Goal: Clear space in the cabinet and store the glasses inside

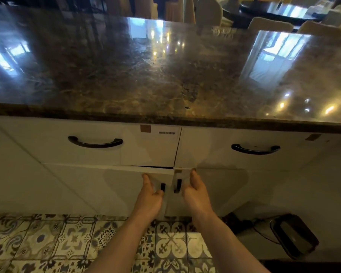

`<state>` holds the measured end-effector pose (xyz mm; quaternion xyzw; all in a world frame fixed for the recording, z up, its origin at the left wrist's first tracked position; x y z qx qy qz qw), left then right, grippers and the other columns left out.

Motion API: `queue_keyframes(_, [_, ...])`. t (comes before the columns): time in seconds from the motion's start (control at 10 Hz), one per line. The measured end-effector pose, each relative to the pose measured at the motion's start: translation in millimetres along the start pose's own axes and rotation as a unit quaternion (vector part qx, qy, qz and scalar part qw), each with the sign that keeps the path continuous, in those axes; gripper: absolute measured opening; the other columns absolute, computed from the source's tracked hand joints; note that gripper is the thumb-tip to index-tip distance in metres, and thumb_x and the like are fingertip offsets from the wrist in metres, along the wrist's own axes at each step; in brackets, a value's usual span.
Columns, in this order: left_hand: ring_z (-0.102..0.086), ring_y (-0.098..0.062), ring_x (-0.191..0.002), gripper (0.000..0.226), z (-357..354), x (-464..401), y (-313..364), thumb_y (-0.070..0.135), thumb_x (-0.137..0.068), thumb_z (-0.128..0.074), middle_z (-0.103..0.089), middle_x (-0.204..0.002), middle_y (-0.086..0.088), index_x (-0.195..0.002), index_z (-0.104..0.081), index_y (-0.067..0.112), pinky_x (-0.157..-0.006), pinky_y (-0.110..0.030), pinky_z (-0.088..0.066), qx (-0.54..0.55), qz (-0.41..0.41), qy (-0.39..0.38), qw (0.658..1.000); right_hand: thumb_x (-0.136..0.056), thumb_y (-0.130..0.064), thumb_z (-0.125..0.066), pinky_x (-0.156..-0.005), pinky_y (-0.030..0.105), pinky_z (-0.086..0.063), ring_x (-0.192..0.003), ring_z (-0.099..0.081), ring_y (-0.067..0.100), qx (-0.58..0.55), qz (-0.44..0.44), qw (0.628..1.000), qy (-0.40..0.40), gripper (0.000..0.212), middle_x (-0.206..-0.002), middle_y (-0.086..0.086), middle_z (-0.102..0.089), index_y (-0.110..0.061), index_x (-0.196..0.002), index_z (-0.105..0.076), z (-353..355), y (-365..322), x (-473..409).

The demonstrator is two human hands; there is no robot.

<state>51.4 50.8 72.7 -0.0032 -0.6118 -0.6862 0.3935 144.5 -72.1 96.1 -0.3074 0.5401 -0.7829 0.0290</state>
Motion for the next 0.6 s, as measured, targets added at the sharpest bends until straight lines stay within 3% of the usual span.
queue_keyframes(0.2, [-0.022,-0.022,-0.149,0.08,1.3,-4.4,2.2,0.017,-0.103,-0.044,-0.015,-0.165,-0.009,-0.156,0.016,0.023,-0.119,-0.034,-0.02,-0.035,0.012,-0.002,0.999,-0.098,-0.013,-0.047,-0.119,0.045,-0.031,-0.146,-0.033,0.02,-0.016,-0.004,1.0,-0.012,0.066,-0.162,-0.003,-0.03,-0.027,-0.157,-0.022,3.4,1.3,-7.6])
queue_keyframes(0.6, [-0.029,-0.02,-0.147,0.081,14.6,3.8,-7.7,0.015,-0.101,-0.05,-0.02,-0.164,-0.003,-0.158,0.008,0.025,-0.116,-0.031,-0.024,-0.025,-0.016,0.049,0.998,-0.1,-0.008,-0.046,-0.118,0.047,-0.033,-0.146,-0.033,0.021,-0.055,-0.014,0.998,-0.028,0.061,-0.162,-0.004,-0.03,-0.023,-0.156,-0.026,12.5,12.3,-7.9])
Point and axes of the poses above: each hand's wrist, its own x-axis away from the middle knuckle, its own z-axis out of the back of the hand, y = z × x, the point moved 7 cm from there along -x, towards the middle knuckle
